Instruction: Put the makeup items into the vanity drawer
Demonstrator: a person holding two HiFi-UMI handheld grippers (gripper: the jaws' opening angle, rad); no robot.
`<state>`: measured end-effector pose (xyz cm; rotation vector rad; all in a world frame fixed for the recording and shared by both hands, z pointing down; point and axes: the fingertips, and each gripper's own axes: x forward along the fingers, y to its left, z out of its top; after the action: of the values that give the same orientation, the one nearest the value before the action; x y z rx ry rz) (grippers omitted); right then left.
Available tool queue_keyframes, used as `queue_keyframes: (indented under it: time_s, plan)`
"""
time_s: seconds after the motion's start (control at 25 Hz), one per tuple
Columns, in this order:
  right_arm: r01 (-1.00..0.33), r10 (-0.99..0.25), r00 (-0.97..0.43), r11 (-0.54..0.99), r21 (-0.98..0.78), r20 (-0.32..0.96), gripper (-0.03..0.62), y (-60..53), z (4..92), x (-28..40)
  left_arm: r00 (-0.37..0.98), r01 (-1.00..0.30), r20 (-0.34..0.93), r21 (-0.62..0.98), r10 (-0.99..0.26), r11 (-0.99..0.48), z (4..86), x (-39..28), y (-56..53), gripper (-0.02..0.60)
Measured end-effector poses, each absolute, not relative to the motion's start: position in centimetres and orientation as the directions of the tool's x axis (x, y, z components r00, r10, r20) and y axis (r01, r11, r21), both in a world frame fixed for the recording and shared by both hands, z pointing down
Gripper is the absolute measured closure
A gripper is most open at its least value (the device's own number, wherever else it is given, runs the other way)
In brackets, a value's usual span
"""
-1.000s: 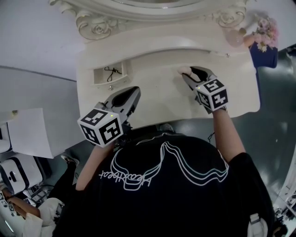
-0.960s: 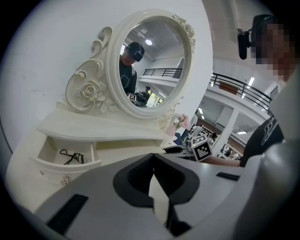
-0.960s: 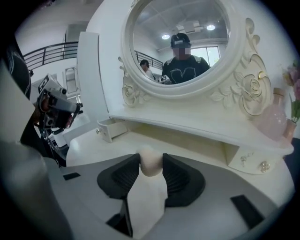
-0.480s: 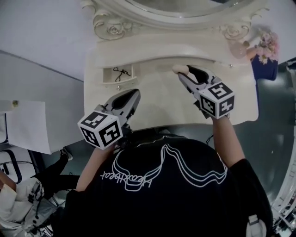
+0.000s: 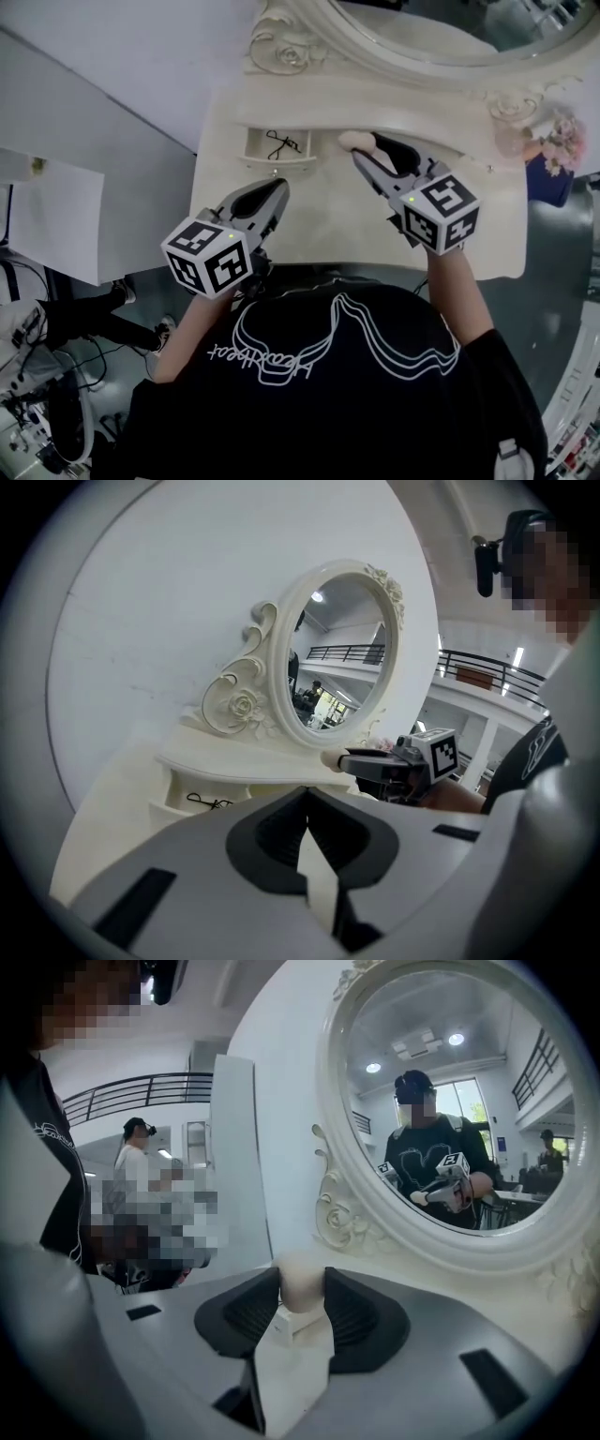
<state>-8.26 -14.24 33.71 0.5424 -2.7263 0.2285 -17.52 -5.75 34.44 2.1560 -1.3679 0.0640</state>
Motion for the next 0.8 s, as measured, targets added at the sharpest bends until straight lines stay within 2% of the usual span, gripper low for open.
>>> queue_keyframes:
  time_s: [0.4,0.8]
  plan:
    - [-0.296,-0.241,-0.883,0.952,-0.079,0.403,0.434,-13.0,35.2,-15.6,0.414,-0.855,0.335,0.462,-0.847,-0.235,35.1,-21.7,-4.7,0.575]
    - [-0.264,-0.182,-0.836,0.96,-0.089,0.518,0.428,-13.4,40.9,-19.7,0.375,-0.855,0.362,0.49,-0.853,-0.168,36.7,-24.5,-4.7,0.575]
